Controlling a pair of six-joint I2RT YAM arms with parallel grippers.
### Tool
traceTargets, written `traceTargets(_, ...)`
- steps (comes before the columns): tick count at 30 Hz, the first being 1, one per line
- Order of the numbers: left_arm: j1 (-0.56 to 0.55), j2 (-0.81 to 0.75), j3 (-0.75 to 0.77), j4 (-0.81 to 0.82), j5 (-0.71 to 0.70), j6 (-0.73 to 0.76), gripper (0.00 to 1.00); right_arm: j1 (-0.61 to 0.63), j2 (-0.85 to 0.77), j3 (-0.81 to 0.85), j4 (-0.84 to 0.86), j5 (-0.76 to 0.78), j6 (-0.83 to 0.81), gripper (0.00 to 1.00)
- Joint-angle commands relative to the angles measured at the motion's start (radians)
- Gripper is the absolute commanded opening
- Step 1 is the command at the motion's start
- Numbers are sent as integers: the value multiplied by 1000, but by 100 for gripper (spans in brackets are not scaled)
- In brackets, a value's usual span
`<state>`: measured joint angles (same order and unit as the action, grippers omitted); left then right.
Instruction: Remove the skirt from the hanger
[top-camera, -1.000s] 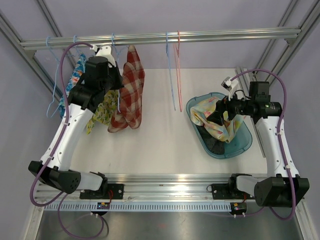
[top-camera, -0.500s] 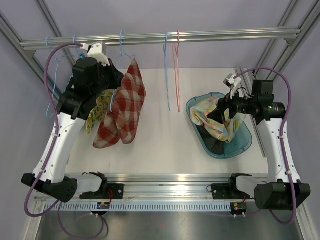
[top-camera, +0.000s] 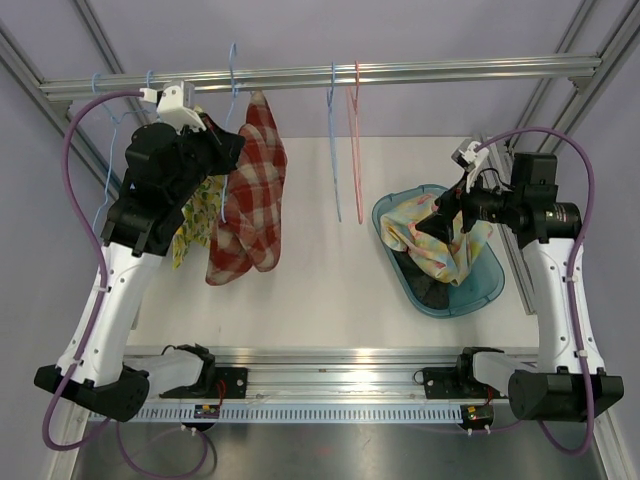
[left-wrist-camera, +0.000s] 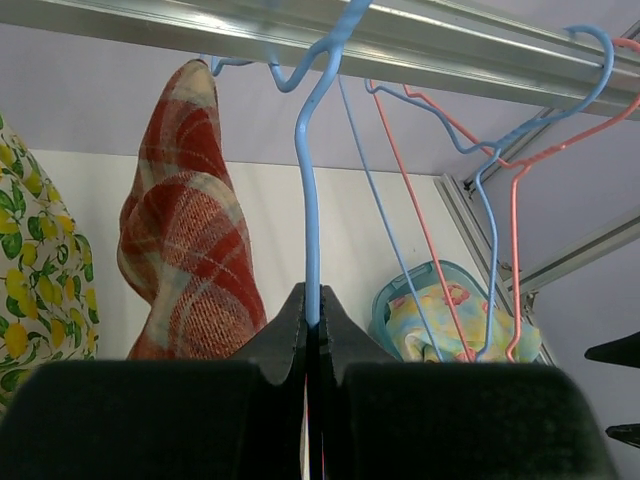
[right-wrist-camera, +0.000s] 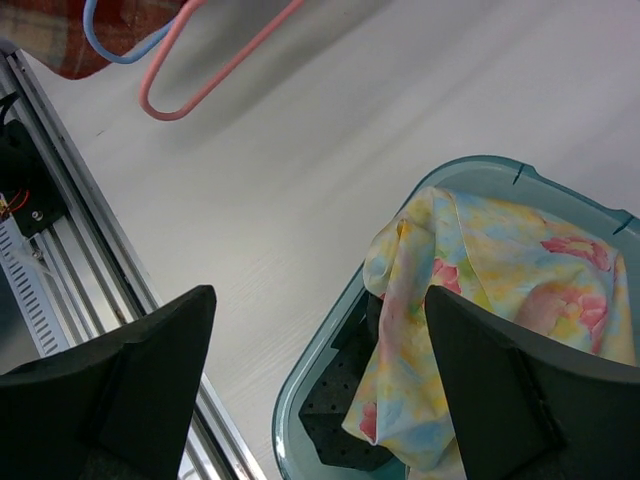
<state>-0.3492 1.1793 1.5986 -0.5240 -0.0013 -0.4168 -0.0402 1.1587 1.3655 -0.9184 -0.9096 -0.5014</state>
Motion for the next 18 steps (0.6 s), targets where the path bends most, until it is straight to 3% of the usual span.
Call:
traceTargets(1,4,-78,-17,177,75,-22,0,-1,-21,87,-43,-90,-41,93)
traceTargets(11,4,-247,-218,159,142,-129,0,36,22,221,-282,-226,-256,93)
traceTargets(18,4,-366,-354,177,144,-229,0,325,73,287,-289,-86,-275,94)
